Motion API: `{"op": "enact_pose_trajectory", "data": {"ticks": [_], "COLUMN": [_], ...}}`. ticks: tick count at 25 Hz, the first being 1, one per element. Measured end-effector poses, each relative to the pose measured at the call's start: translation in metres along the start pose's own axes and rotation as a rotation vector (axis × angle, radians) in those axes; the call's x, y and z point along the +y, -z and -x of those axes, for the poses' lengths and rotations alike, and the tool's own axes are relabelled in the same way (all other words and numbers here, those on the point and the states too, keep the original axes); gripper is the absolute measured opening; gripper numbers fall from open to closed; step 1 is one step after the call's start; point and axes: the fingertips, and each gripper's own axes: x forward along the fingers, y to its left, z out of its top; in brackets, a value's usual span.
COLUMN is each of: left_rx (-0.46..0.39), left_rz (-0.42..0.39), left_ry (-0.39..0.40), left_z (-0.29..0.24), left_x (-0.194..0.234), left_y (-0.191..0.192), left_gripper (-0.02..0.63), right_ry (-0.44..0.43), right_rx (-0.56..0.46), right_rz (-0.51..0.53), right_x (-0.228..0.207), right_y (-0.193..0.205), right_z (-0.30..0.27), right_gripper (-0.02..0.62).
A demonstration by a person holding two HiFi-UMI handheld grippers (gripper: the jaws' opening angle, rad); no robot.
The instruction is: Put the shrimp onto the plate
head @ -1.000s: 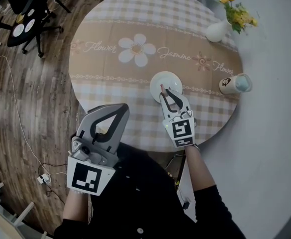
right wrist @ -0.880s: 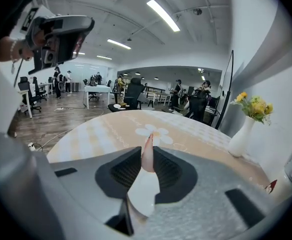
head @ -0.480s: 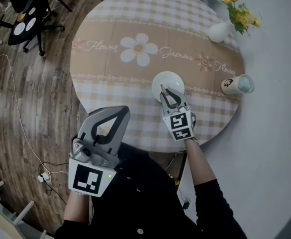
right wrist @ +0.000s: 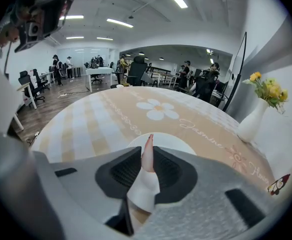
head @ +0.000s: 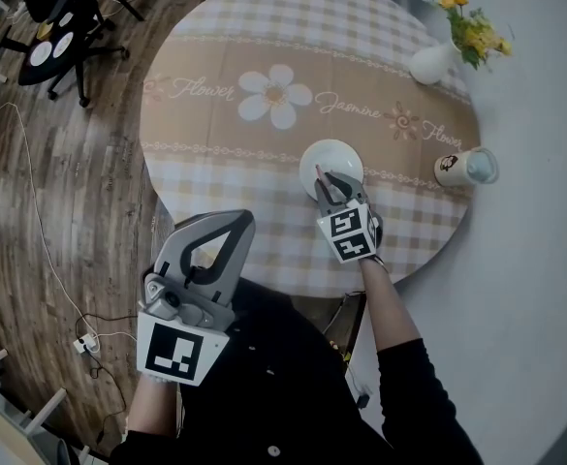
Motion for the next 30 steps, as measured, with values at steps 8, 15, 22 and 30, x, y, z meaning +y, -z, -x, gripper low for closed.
{"op": "enact_pose_trajectory", "data": {"ticks": [8,15,22,30], "left_rx": [0.014,0.019,0.020,0.015], "left_rz": [0.001,0.002,0.005,0.007], "left_ry": [-0.025,-0.028,-0.038,-0.034], "left_z": [0.005,0.006,0.007,0.006], "left_x": [0.005,0.005,0.008,0.006], "left_y": [0.003,0.005,0.006,0.006], "left_gripper": [0.000,0.000,0.000,0.000], "right_ry": [-0.017,-0.043,-0.057,-0.049], "right_rx": [0.072,0.139,0.147,0.113], "right_rz": [-0.012,0.022,0.019,-0.025], "right_x": [0.000,-0.001,-0.001,-0.002], "right_y": [0.015,0.023,0.023,0.018], "right_z": [-0.012,-0.020,-0.022,-0.020], "right_gripper": [0.055,0.055,0.055,0.084]}}
